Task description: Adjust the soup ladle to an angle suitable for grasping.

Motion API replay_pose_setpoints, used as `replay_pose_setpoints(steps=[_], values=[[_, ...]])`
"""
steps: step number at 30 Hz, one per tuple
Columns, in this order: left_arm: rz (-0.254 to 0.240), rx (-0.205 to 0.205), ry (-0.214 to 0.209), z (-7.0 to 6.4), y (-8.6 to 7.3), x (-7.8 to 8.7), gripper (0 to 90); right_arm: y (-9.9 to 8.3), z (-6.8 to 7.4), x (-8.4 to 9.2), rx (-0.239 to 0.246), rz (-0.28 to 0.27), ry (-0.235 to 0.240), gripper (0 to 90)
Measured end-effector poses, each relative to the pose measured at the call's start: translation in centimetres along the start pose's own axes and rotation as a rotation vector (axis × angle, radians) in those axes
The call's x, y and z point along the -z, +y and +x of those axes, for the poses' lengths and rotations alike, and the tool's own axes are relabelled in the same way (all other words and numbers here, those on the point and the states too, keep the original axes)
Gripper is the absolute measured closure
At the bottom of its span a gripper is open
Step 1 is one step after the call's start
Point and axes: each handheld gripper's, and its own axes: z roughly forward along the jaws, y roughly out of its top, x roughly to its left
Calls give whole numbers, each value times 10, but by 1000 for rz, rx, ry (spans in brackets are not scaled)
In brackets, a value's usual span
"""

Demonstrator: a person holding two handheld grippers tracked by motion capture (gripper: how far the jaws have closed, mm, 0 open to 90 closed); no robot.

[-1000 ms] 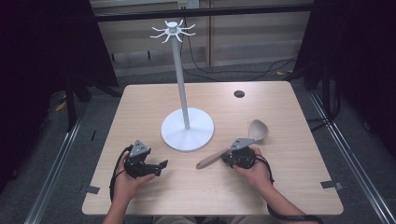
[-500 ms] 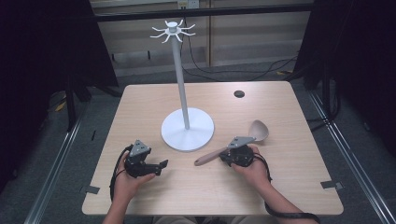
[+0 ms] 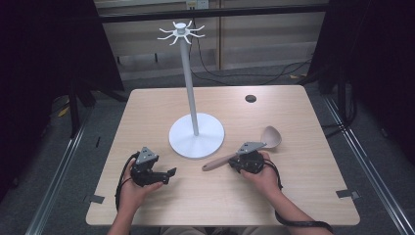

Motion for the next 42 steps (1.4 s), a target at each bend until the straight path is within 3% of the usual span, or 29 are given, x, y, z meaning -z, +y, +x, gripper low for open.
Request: replay_pose_setpoints(steps=[12,24,36,41,42], values=[[-3,-1,1,1,0,0,138,6,-2,-8,-15,-7,-8,832],[-7,11,1,3,0,1,139,11,-5,-5,10,44,17,777],[-5,0,0,4,0,2,141,24,-17,17,92,94,44,689],[-9,7,2,4,0,1,141,40,-25,25,185,144,71,551],[-4,5,2,4,0,2,141,40,-25,25,185,144,71,551]])
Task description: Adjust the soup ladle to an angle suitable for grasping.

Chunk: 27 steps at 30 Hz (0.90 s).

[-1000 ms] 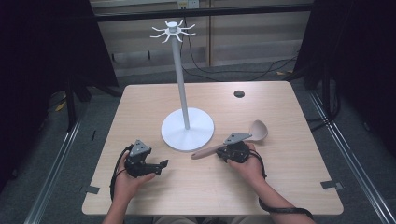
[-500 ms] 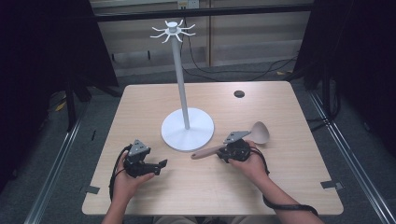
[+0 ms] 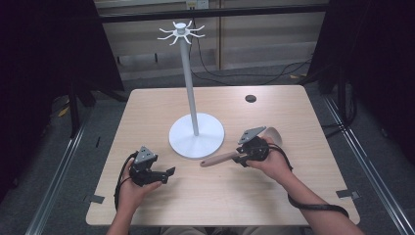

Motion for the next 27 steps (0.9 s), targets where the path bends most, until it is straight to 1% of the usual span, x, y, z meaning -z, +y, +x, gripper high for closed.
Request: replay_pose_setpoints(steps=[1,4,5,7,10,11,14,19,22,23,25,27], values=[[4,-1,6,0,0,0,141,4,-3,1,45,14,5,528],[1,6,2,-1,-1,-1,142,9,-6,1,79,43,4,492],[2,3,2,0,-1,-1,142,9,-7,-1,75,50,8,480],[2,6,3,0,-1,-1,142,11,-9,-3,96,71,1,461],[5,3,2,0,-1,-1,142,12,-11,-5,93,72,6,445],[3,5,3,0,-1,-1,142,13,-13,-8,99,89,10,434],[3,7,-1,1,-1,-1,142,14,-15,-14,112,116,14,412],[8,5,1,2,-2,-1,142,15,-16,-19,127,133,20,410],[8,5,0,2,-2,-1,143,16,-17,-21,126,142,26,406],[9,4,1,3,-2,-1,143,15,-19,-24,127,151,39,403],[9,6,-1,3,-2,-1,142,14,-20,-27,134,172,36,403],[9,6,-1,3,-2,0,143,13,-20,-28,127,176,37,402]])
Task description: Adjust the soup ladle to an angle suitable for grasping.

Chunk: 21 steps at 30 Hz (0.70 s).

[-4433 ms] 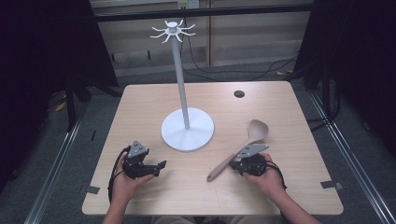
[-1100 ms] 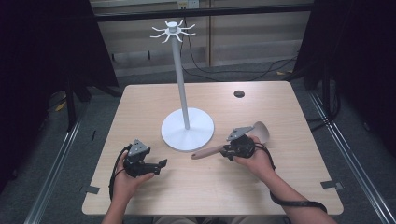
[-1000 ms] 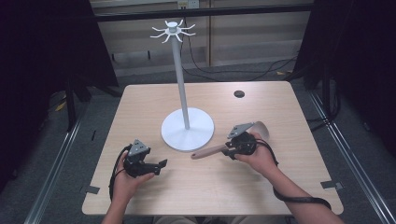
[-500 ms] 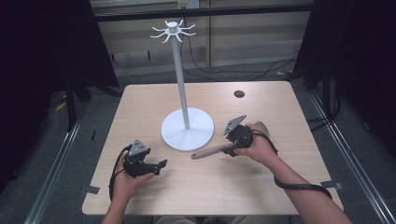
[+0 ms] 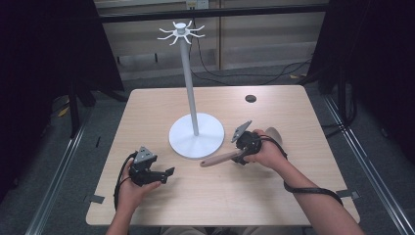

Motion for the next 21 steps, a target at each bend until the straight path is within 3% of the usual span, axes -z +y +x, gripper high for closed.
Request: replay_pose_setpoints(steps=[7,11,12,13,14,18,21], values=[[-6,6,2,0,0,0,142,-1,-3,-8,7,11,23,403],[-3,1,3,1,0,0,142,0,-5,-10,-13,-8,52,452],[-4,0,6,1,0,1,142,-1,-7,-10,-7,-9,54,532],[-4,0,6,1,0,1,143,-1,-7,-10,-7,-9,54,532],[-14,6,7,1,0,1,143,0,-7,-8,34,1,55,561],[-15,8,9,1,0,2,142,3,-2,-5,94,40,26,598],[-15,8,14,1,1,2,142,4,-1,-3,161,62,34,638]])
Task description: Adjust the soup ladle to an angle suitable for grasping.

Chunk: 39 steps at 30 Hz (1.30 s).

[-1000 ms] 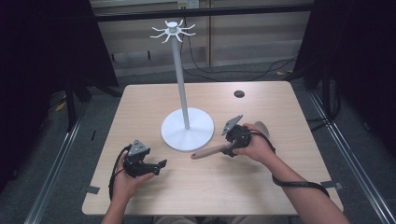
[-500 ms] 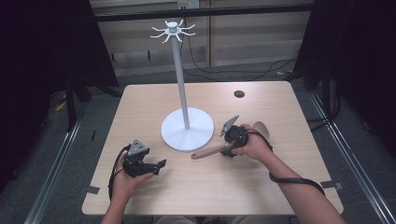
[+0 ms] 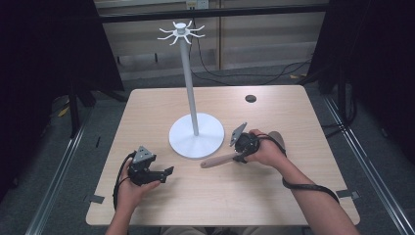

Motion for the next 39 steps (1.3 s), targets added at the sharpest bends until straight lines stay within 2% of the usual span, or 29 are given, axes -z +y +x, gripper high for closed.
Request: replay_pose_setpoints(steps=[2,4,9,11,12,13,16,18,22,26,32,34,37,39], values=[[1,-8,4,0,0,1,143,0,1,3,12,17,19,658],[-5,2,-1,0,0,1,142,-1,2,5,26,33,37,681],[-5,1,1,1,1,2,143,-2,4,10,66,41,51,734],[-6,2,-1,0,1,1,142,-4,4,13,67,43,62,769],[-6,-1,1,0,1,1,143,-6,5,15,38,36,89,777],[-6,-1,1,0,1,1,142,-7,5,16,36,22,95,778],[-2,-5,1,-1,1,0,143,-12,9,19,5,24,87,778],[1,-11,1,-2,2,0,142,-15,6,25,9,-22,89,778],[-2,-10,-6,-3,2,-1,142,-21,2,42,-48,-119,74,779],[2,-15,-14,-6,3,-3,143,-25,3,54,-93,-169,75,779],[-7,-15,-23,-9,5,-4,142,-33,0,67,-187,-311,72,779],[-13,-3,-30,-10,5,-5,142,-36,-1,70,-200,-353,72,779],[-17,-8,-36,-13,7,-6,142,-40,-1,71,-233,-404,72,780],[-23,-12,-42,-15,9,-7,142,-41,-1,72,-238,-432,83,780]])
